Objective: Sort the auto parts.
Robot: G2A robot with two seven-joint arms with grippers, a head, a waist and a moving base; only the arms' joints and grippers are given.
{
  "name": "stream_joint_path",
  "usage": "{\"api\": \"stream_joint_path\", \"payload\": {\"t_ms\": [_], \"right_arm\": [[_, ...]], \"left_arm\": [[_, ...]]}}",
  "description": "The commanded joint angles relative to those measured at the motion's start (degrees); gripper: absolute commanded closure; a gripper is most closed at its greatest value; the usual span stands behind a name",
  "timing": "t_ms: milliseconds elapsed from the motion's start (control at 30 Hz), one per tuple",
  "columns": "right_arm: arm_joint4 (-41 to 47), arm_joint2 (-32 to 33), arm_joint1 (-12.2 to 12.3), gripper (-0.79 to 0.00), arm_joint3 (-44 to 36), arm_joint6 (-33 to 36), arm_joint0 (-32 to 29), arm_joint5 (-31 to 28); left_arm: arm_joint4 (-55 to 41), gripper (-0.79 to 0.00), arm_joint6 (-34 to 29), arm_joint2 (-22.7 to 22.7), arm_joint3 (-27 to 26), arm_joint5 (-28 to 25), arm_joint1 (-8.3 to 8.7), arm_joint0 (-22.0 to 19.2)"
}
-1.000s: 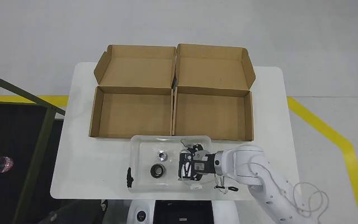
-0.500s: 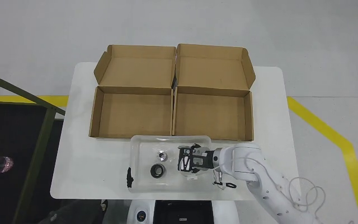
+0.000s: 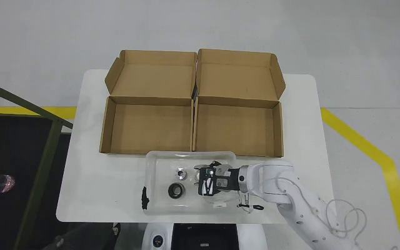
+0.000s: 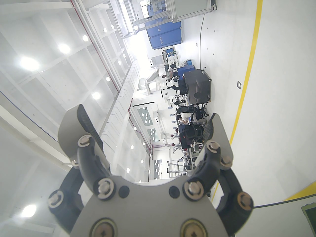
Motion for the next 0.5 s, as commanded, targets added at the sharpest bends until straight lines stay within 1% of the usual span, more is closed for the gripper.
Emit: {"api": "stream_joint_path", "payload": {"t_ms": [0, 300, 467], "right_arm": [[-0.2, 0.5, 0.1, 0.000, -1.0, -1.4, -0.2, -0.1], [0.4, 2.9, 0.8, 0.000, -5.4, -8.2, -1.5, -1.6], [1.1, 6.1, 1.2, 0.000, -8.2, -12.0, -1.8, -1.3]], "left_arm": [[0.0, -0.785, 0.0, 0.0, 0.0, 0.0, 0.00, 0.0], [0.0, -0.785, 0.0, 0.0, 0.0, 0.0, 0.00, 0.0], [0.0, -0.785, 0.0, 0.0, 0.0, 0.0, 0.00, 0.0]]}}
